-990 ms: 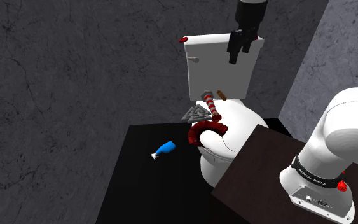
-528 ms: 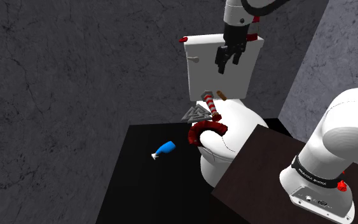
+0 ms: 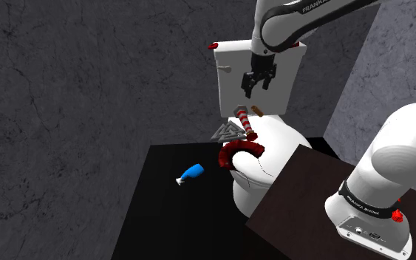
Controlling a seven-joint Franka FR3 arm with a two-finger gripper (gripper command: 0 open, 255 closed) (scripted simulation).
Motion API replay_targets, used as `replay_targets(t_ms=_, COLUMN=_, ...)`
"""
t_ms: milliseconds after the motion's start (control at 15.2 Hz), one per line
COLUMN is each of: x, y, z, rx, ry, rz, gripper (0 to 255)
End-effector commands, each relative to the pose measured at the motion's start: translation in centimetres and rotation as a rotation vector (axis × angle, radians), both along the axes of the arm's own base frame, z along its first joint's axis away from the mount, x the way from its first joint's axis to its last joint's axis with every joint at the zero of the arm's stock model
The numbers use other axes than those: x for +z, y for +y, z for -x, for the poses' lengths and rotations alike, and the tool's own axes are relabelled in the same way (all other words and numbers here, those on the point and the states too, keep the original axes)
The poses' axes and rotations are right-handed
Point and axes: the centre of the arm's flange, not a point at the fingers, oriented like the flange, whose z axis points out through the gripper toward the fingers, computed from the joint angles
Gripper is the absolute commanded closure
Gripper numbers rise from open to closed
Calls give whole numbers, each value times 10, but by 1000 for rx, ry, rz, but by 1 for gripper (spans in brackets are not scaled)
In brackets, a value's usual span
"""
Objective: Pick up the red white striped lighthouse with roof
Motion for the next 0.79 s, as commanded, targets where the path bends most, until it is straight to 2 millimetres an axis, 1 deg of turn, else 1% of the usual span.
replay_targets(t_ms=0, x=-20, y=-14, z=-14, rx=-34, ry=-3, rz=-7, gripper=0)
replay_targets(t_ms=726, x=-132, y=-90, z=-72, rx=-213, ry=-12, rz=-49, gripper=0)
